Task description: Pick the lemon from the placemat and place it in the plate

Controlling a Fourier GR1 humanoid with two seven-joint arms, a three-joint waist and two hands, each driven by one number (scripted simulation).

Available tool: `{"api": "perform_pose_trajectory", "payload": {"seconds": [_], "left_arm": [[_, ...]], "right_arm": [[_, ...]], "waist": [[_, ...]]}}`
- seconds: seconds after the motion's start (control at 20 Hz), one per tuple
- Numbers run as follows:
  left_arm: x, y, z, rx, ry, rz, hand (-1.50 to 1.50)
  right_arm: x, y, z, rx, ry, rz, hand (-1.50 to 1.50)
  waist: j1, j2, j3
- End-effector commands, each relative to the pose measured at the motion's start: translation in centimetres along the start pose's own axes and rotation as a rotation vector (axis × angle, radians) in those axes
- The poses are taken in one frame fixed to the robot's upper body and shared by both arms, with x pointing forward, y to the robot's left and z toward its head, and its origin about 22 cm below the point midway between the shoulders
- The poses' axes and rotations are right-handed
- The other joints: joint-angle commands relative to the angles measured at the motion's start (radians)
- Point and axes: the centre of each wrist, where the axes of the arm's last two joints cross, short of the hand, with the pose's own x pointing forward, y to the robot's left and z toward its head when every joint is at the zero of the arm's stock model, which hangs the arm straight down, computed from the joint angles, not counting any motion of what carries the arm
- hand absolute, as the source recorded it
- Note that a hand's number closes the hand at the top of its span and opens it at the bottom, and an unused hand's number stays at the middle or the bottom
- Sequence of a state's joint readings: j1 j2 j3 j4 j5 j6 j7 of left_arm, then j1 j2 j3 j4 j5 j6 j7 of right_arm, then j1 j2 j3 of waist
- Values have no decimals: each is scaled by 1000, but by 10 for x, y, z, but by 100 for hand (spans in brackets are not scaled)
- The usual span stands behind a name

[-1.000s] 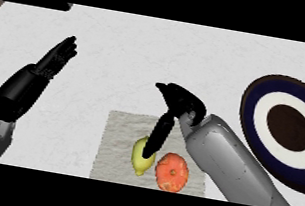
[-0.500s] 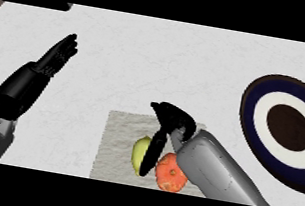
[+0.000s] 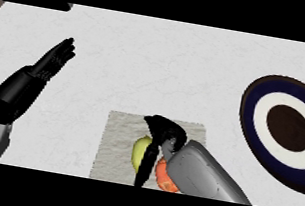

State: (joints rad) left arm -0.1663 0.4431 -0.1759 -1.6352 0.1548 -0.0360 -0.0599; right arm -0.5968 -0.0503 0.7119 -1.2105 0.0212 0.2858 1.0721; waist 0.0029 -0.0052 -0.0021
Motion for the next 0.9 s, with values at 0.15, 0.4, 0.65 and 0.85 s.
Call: {"api": "perform_pose_trajectory", "payload": {"seconds": [0.15, 0.4, 0.65, 0.85], "left_arm": [[1, -5, -14, 5, 0, 0, 0], [0, -8, -7, 13, -7, 10, 0], [1, -3, 3, 10, -2, -19, 0], [3, -16, -17, 7, 1, -5, 0]], "right_arm": [[4, 30, -16, 22, 113, 69, -150], [-1, 35, -14, 21, 9, 177, 150], [-19, 34, -11, -50, -24, 198, 150], [4, 16, 0, -200, 15, 152, 150]], "waist": [[0, 6, 2], [1, 6, 2], [-1, 4, 2], [-4, 5, 2]]}}
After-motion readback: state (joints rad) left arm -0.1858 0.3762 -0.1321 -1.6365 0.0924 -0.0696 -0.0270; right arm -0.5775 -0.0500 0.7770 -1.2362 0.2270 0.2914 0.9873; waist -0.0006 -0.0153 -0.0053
